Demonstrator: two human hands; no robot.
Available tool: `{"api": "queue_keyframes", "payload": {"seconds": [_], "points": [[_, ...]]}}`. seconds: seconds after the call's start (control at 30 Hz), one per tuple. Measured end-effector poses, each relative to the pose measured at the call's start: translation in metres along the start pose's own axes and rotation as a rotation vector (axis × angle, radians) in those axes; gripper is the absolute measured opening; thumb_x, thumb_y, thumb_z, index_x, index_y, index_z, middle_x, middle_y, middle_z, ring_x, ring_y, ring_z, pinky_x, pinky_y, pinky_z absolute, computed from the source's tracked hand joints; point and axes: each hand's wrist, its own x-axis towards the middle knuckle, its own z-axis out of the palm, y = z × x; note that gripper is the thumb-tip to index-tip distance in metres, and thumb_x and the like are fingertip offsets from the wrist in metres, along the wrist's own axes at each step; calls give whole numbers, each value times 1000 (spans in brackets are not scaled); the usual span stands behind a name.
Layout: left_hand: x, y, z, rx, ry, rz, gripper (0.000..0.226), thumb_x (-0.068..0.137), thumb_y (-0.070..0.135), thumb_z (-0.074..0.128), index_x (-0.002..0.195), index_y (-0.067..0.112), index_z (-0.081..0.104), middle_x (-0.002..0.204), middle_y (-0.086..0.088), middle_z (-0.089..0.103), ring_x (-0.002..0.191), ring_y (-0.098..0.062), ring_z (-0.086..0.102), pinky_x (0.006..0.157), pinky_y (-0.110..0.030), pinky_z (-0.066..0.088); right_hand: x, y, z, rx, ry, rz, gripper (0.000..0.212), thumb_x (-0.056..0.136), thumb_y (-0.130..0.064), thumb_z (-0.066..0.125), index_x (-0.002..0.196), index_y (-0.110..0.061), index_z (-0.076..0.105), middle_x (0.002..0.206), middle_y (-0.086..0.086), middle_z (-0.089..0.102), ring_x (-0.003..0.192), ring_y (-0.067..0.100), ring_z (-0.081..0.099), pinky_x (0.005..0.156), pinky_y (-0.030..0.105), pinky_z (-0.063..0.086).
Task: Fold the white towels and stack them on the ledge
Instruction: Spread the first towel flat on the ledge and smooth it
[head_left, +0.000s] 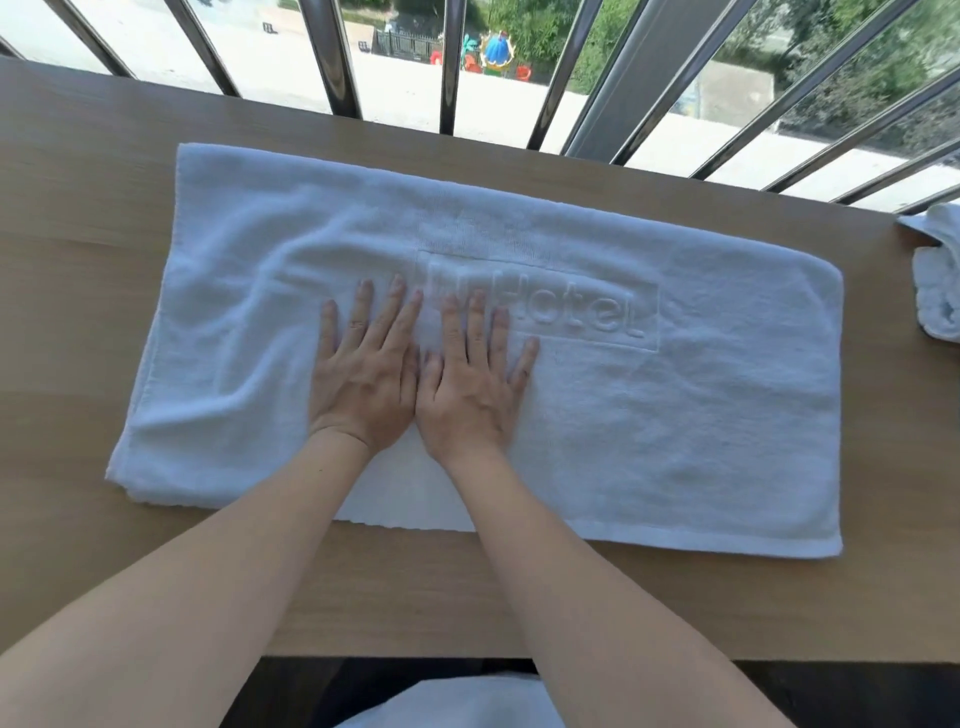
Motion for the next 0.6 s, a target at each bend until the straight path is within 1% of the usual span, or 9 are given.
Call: {"api": "queue_keyframes", "payload": {"seconds": [0.07, 0.13, 0.2, 0.3, 0.37, 0.4, 0.43, 0.5, 0.6], "points": [[1, -1, -1, -57, 21, -8, 55, 103, 29, 23, 156, 16, 26, 161, 0, 30, 152, -26, 19, 123, -52, 8, 2, -4, 6, -61, 18, 46, 60, 100, -39, 15, 159, -30, 15, 167, -5, 6, 154, 23, 2, 118, 61, -4], [2, -1, -2, -57, -2, -18, 54, 104, 31, 20, 156, 18, 28, 162, 1, 27, 152, -24, 16, 123, -51, 7, 3, -3, 9, -96, 25, 50, 60, 100, -39, 17, 159, -30, 17, 167, -6, 8, 154, 23, 4, 118, 62, -3], [1, -4, -5, -51, -50, -4, 55, 103, 36, 19, 156, 21, 28, 164, 2, 21, 153, -24, 11, 124, -51, 4, 3, -4, 10, -104, 31, 57, 60, 100, -42, 19, 159, -31, 15, 167, -7, 6, 154, 22, 2, 118, 61, -3], [2, -20, -12, -91, -98, 91, 56, 102, 43, 23, 155, 24, 31, 164, 2, 22, 153, -22, 11, 124, -48, 3, 4, -4, 13, -125, 58, 62, 61, 99, -46, 24, 159, -33, 17, 167, -6, 9, 154, 22, 4, 119, 61, -1], [9, -41, -18, -57, -137, 174, 57, 102, 47, 26, 156, 29, 27, 165, 4, 19, 154, -20, 10, 124, -45, 3, 4, -3, 14, -128, 66, 62, 62, 98, -48, 27, 158, -33, 19, 167, -6, 12, 154, 22, 7, 119, 60, 0], [13, -52, -21, -12, -148, 185, 59, 101, 51, 27, 157, 32, 23, 166, 5, 15, 154, -19, 8, 124, -46, 2, 3, -3, 14, -129, 70, 60, 63, 98, -49, 29, 158, -33, 19, 167, -6, 13, 154, 22, 7, 119, 60, 1], [19, -63, -24, 29, -146, 158, 62, 100, 55, 26, 158, 34, 19, 167, 5, 11, 154, -19, 5, 124, -46, 2, 3, -3, 14, -127, 72, 58, 64, 97, -49, 30, 158, -33, 20, 166, -5, 14, 154, 22, 8, 119, 59, 1], [36, -83, -30, 64, -133, 47, 67, 97, 61, 25, 158, 38, 13, 167, 6, 3, 154, -19, -2, 124, -47, -2, 4, -4, 14, -121, 77, 64, 65, 96, -49, 30, 158, -32, 21, 166, -5, 15, 153, 23, 10, 120, 59, 1], [59, -106, -38, 73, -125, -36, 69, 95, 64, 23, 158, 39, 10, 168, 6, -1, 154, -18, -8, 123, -48, -4, 4, -4, 14, -135, 83, 55, 65, 96, -51, 29, 158, -31, 20, 166, -5, 15, 153, 24, 11, 120, 59, 3]]}}
